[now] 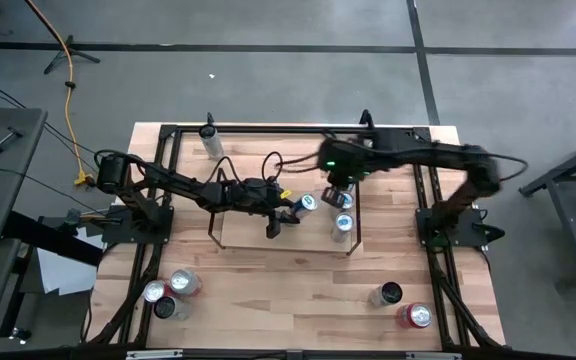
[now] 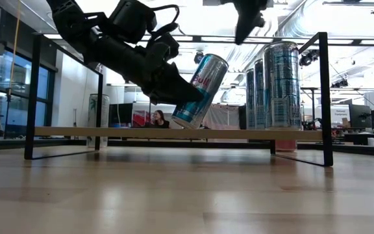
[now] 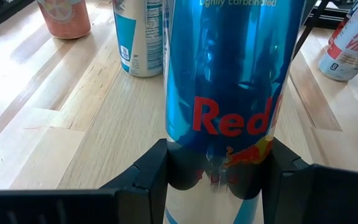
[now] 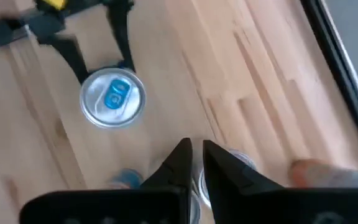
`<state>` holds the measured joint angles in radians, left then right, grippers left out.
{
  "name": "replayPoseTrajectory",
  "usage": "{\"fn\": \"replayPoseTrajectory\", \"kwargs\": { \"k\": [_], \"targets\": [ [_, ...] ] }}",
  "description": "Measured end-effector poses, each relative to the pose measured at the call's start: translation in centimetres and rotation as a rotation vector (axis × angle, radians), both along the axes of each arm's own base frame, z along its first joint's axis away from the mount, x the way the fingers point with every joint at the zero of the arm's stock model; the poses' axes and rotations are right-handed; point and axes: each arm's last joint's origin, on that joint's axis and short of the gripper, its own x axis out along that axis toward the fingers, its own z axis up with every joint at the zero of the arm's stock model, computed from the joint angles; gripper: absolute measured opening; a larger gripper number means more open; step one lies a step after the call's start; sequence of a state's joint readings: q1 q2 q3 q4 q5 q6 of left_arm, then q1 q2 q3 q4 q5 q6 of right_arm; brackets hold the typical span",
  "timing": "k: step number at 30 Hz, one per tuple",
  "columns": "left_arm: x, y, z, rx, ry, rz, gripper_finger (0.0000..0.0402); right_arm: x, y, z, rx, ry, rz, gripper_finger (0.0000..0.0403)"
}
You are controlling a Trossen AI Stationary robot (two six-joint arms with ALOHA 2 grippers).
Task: Place canned beverage on shelf
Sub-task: Put the blue soda can aligned with the other blue soda can on the shelf
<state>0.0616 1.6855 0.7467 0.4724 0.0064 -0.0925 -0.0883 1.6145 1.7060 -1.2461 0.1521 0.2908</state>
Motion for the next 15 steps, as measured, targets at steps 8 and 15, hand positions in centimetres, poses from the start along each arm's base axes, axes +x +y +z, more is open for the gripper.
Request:
{"fn": "replayPoseTrajectory", "kwargs": {
  "k": [8, 15],
  "targets": [
    [0.0, 0.0, 0.1, 0.003, -0.008, 0.004, 0.0123, -1.6, 0.6, -2.3, 0.117, -0.264, -0.095, 0.0001],
    [0.4, 0.2, -0.3, 0.009, -0.042, 0.019, 0.0123, 1.3, 0.9, -5.5, 0.083, -0.196, -0.03, 0.0]
  ]
}}
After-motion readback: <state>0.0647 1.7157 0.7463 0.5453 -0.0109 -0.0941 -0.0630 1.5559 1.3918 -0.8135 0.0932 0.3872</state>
